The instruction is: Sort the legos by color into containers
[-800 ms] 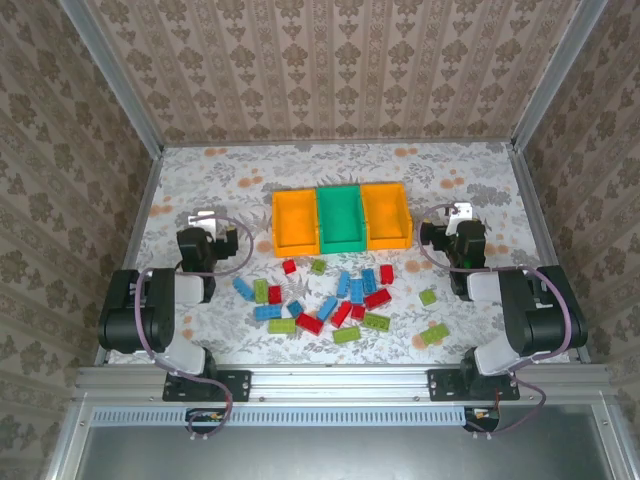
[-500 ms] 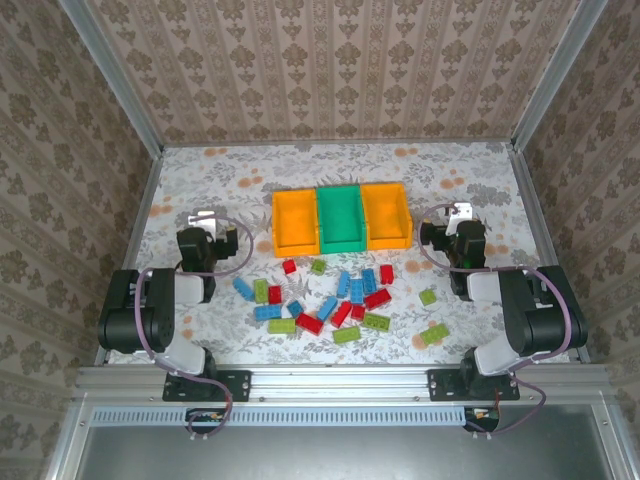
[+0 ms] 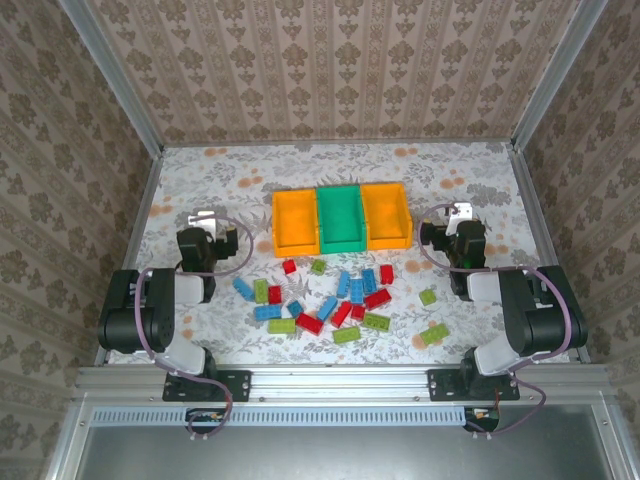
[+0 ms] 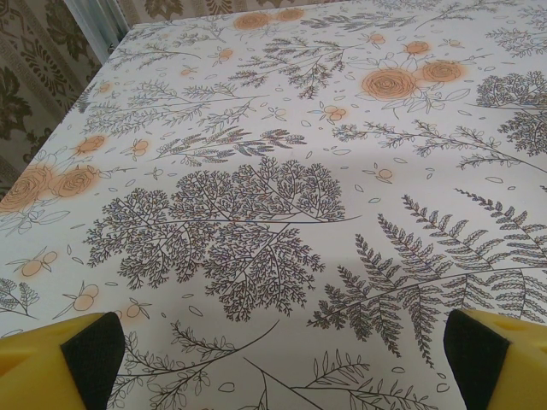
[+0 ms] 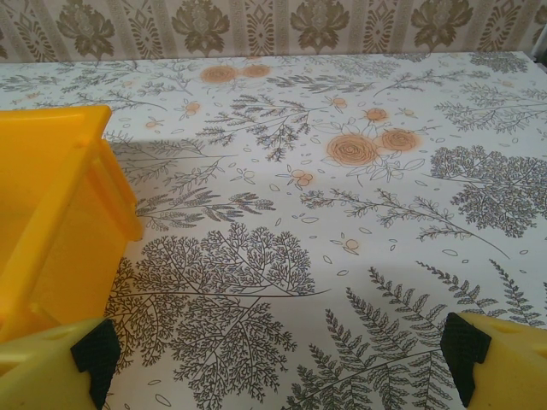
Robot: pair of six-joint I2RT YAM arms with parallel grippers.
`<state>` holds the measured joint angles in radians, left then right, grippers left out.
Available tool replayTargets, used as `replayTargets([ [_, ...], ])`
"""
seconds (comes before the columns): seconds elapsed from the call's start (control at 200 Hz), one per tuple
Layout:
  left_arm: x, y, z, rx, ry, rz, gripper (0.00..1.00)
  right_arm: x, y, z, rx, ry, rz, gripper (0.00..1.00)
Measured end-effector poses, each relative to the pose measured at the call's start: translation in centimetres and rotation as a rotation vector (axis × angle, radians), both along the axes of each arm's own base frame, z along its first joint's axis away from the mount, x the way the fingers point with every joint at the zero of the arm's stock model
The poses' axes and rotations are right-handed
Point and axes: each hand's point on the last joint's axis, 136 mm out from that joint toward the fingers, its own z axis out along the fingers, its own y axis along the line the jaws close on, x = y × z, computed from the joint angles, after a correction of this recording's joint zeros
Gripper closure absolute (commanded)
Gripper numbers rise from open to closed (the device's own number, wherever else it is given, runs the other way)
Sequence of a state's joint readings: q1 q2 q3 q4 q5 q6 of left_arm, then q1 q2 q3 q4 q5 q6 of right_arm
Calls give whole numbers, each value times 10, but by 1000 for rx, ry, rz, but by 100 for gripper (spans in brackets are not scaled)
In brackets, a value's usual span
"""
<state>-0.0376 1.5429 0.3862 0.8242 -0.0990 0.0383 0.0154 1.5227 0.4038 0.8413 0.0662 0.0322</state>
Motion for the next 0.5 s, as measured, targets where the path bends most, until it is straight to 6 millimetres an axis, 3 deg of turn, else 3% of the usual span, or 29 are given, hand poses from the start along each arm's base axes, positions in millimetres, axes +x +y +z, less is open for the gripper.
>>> replayTargets([
  [0.2, 5, -3, 6, 2, 77, 1, 0, 3, -2, -2, 12, 111, -17, 6],
  [0.265, 18, -7, 33, -21, 100, 16, 0, 16, -2, 20, 43, 151, -37, 6],
  [0.325, 31, -14, 72, -55, 66, 15, 0, 28, 1, 47, 83, 158, -41, 5],
  [0.4, 33, -28, 113, -95, 11, -3, 0, 39, 11, 76, 127, 176, -16, 6],
  [0.455, 26, -41, 126, -127, 2, -25, 0, 42, 21, 86, 150, 213, 3, 7],
  [0.5, 19, -52, 125, -154, 23, -45, 0, 42, 32, 86, 156, 252, 20, 7],
])
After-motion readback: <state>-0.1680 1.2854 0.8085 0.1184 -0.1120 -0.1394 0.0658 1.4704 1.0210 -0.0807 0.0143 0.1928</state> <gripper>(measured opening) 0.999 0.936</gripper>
